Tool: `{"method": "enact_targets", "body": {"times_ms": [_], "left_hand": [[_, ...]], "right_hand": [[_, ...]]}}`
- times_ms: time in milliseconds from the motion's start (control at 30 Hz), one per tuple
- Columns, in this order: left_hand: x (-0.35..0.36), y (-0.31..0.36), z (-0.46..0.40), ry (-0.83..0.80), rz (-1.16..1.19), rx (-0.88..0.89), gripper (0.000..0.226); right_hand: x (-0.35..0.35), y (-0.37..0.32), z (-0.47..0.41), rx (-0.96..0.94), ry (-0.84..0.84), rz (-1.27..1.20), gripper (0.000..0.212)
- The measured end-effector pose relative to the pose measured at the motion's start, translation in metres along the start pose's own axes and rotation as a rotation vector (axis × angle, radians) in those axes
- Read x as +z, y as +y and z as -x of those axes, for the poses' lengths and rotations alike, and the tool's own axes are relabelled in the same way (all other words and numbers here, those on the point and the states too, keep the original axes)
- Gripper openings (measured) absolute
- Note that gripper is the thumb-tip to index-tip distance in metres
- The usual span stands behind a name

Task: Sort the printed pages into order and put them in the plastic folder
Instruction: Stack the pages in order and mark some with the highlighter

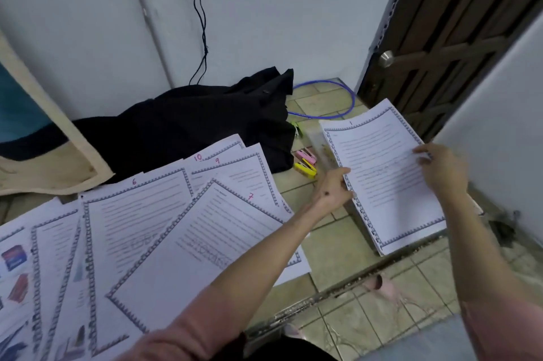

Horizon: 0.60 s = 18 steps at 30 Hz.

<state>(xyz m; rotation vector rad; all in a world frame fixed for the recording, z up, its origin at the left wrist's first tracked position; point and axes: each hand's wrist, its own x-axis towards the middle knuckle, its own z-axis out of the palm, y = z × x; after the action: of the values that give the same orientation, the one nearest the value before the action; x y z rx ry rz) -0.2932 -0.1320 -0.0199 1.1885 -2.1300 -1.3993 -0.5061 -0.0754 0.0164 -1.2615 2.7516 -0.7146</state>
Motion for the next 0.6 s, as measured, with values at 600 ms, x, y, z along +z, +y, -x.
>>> {"method": "enact_targets", "body": {"times_ms": [600], "left_hand": [[0.022,-0.01,-0.012,-0.129,-0.876,0.068,0.055]], "right_hand": [[0.072,0.016,0.014,0.011,-0.393,0.281,0.067]]}}
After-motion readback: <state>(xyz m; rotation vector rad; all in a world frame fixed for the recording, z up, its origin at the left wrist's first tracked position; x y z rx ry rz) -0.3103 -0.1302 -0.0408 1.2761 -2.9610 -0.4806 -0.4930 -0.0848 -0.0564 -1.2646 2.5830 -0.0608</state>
